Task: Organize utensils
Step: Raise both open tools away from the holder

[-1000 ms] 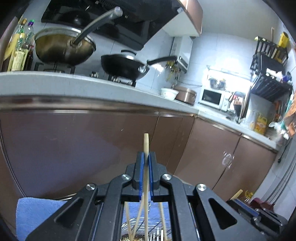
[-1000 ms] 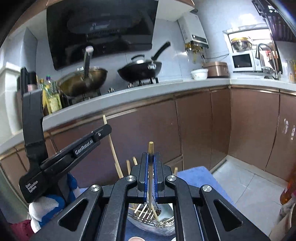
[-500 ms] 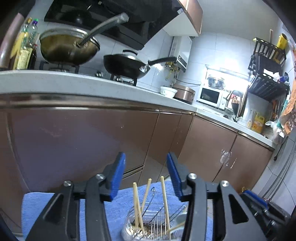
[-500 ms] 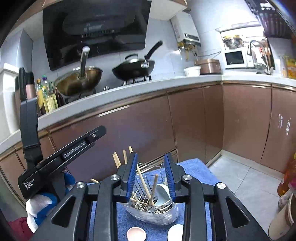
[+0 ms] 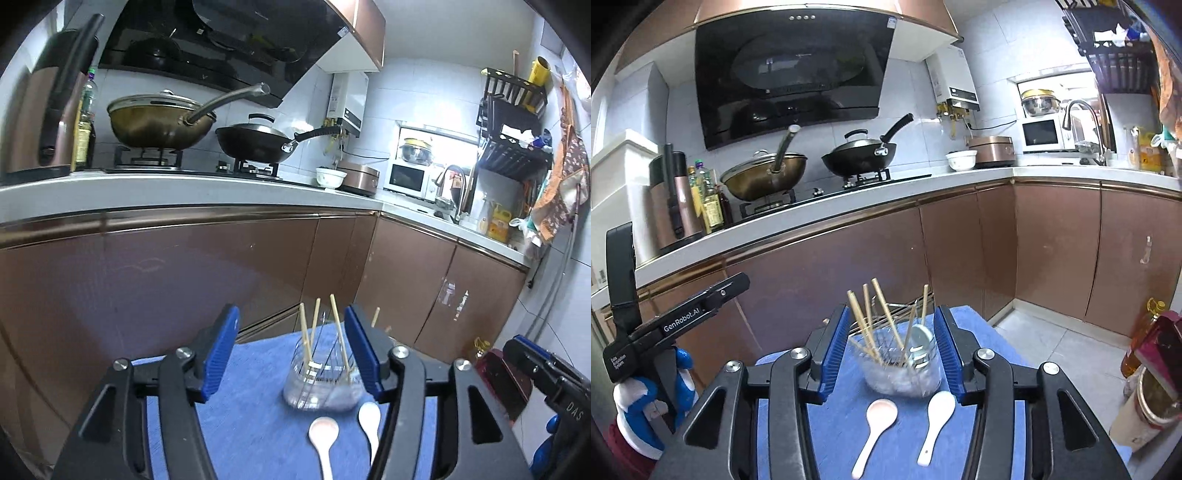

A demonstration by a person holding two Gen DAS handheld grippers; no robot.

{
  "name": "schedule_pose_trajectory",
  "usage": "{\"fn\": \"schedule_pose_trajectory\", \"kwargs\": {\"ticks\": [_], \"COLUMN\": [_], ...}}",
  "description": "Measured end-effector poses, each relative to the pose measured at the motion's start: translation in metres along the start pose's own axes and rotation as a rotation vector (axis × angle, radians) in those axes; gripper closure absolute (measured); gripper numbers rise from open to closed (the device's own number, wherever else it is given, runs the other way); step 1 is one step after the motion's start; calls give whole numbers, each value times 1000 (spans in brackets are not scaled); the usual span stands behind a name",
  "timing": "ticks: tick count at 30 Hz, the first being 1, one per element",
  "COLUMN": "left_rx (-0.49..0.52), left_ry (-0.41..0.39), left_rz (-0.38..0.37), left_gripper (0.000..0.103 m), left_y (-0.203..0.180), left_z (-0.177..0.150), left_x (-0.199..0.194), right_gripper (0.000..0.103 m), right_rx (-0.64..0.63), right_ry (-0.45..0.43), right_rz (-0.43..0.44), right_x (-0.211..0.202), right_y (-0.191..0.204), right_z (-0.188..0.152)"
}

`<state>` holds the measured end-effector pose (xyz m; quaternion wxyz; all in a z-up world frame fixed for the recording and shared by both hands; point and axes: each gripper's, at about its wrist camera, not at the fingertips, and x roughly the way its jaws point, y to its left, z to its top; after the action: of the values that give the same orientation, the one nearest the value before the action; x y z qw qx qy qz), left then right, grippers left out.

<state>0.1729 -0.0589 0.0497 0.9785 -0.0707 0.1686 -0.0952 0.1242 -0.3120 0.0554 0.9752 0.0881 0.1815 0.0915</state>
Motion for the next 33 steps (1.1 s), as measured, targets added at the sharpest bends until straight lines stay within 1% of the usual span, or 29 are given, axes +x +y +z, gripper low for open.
{"fn": "schedule_pose_trajectory", "kwargs": {"ticks": [5,12,19,23,27,33], "left_rx": [-1,-25,-41,-26,-18,-30], "left_ry": [-3,-10,-4,-13,-17,-41], "left_rz": [-11,-33,-73,-82,-82,-56], "left_gripper": [46,41,41,41,40,40], "left_y": [12,18,16,13,17,30], "left_z": [-5,-20,-34,-39,-46,-56], "left_x": [-46,-89,-118,-136,-150,-160], "right_gripper": [56,55,54,50,49,49], "right_rx": [-7,-7,6,16,33,58], "right_ry": [-8,-9,-21,-34,-49,-40], "right_rz": [10,12,-2,-10,-10,-14], "right_x": [-38,-75,-109,-127,-141,-146], "right_y": [19,36,42,44,43,34], "right_z": [-13,-30,-44,-50,-56,-66]}}
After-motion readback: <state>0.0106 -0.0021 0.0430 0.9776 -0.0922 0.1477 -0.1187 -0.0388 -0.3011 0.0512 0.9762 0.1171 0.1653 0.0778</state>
